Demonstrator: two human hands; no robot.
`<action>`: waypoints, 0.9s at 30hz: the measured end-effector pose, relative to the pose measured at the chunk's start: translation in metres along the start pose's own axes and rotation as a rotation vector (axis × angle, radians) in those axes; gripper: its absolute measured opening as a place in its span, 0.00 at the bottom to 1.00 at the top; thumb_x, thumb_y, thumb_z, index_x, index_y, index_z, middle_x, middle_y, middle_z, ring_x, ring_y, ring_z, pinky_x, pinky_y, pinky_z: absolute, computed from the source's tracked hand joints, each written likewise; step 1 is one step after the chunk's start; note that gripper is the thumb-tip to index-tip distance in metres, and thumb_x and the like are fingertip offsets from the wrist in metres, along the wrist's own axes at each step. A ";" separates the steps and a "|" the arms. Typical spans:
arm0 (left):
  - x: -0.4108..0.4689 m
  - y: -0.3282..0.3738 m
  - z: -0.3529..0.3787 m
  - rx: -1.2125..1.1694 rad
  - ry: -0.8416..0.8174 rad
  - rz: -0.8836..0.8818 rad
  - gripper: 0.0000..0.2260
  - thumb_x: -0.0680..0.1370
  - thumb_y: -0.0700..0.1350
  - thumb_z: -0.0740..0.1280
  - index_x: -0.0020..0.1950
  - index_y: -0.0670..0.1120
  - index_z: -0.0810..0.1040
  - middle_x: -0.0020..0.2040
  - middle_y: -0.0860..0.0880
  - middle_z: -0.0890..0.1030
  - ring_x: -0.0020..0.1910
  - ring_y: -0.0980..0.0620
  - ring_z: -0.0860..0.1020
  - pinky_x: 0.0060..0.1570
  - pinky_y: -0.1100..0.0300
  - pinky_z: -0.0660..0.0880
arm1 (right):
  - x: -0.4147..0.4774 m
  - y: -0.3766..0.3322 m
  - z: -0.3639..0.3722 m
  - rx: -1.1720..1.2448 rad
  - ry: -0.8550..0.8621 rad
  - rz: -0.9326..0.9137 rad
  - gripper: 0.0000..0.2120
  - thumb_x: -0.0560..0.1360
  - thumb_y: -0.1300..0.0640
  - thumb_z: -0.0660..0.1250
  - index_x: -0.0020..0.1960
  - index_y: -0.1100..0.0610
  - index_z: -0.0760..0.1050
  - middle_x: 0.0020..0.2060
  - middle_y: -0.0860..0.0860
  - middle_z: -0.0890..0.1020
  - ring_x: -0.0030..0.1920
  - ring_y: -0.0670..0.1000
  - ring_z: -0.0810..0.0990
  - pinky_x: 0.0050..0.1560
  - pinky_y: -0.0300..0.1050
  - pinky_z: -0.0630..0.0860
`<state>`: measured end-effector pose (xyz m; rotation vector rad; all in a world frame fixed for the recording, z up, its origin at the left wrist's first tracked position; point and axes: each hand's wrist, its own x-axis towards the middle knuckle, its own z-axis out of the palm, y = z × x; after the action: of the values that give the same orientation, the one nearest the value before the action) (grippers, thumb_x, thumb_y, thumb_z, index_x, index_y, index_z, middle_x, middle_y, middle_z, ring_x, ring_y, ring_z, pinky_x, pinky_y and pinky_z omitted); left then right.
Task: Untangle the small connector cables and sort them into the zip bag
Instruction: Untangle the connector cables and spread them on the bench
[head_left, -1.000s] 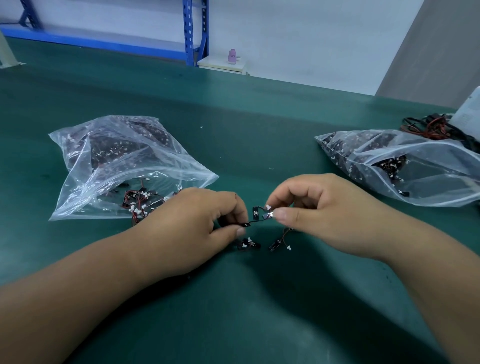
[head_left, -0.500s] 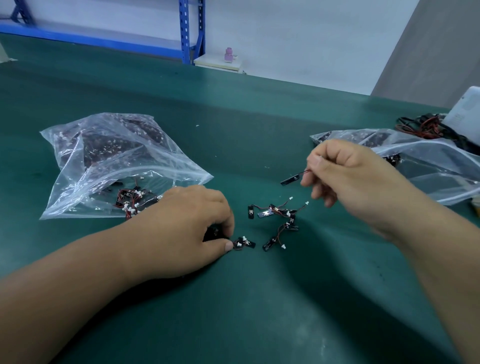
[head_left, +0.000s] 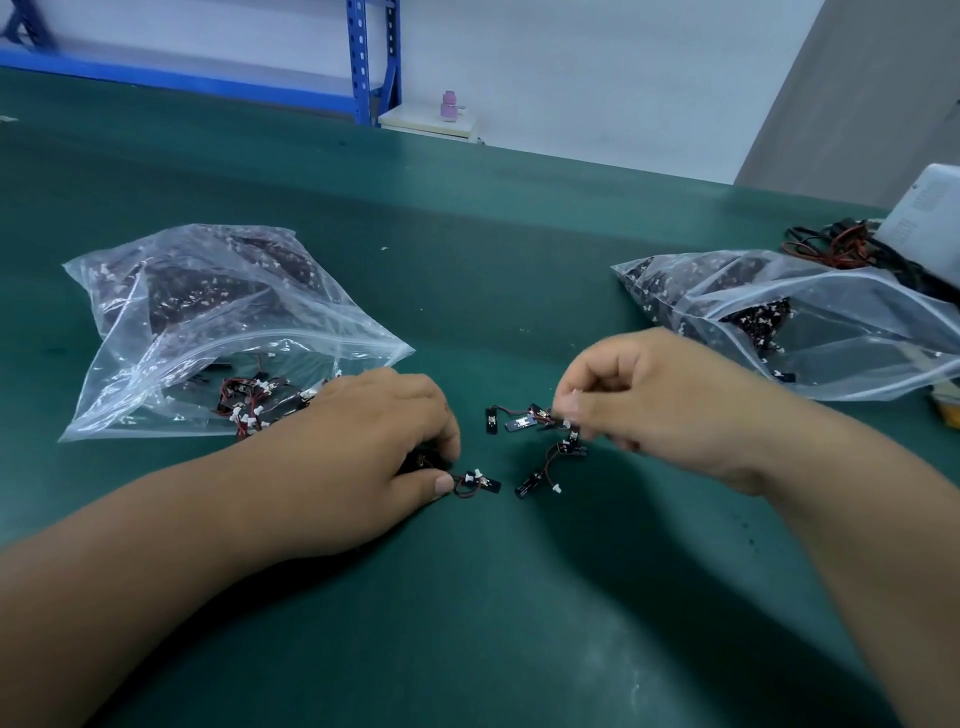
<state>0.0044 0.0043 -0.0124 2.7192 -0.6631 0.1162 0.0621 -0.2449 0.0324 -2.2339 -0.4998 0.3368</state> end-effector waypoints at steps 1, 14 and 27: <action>0.000 0.000 0.000 0.000 -0.009 0.001 0.04 0.76 0.59 0.63 0.44 0.64 0.69 0.50 0.64 0.71 0.55 0.62 0.67 0.61 0.58 0.66 | -0.001 -0.001 0.002 -0.050 -0.063 -0.014 0.05 0.74 0.53 0.72 0.40 0.51 0.83 0.31 0.49 0.83 0.28 0.44 0.73 0.30 0.38 0.70; 0.003 -0.004 0.003 -0.095 0.119 -0.073 0.04 0.76 0.57 0.56 0.45 0.59 0.68 0.49 0.64 0.71 0.50 0.61 0.70 0.43 0.66 0.66 | 0.002 0.000 -0.005 0.038 0.191 -0.048 0.10 0.80 0.55 0.65 0.43 0.51 0.83 0.33 0.48 0.83 0.29 0.45 0.71 0.36 0.42 0.67; 0.002 -0.002 0.002 -0.075 0.135 -0.089 0.04 0.77 0.57 0.57 0.46 0.59 0.68 0.50 0.67 0.71 0.48 0.65 0.70 0.40 0.70 0.67 | 0.006 0.005 -0.006 0.006 0.186 0.023 0.09 0.80 0.56 0.64 0.44 0.52 0.81 0.35 0.48 0.86 0.27 0.45 0.77 0.32 0.40 0.70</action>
<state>0.0072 0.0039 -0.0149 2.6367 -0.4968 0.2459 0.0714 -0.2493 0.0317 -2.2394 -0.3737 0.1393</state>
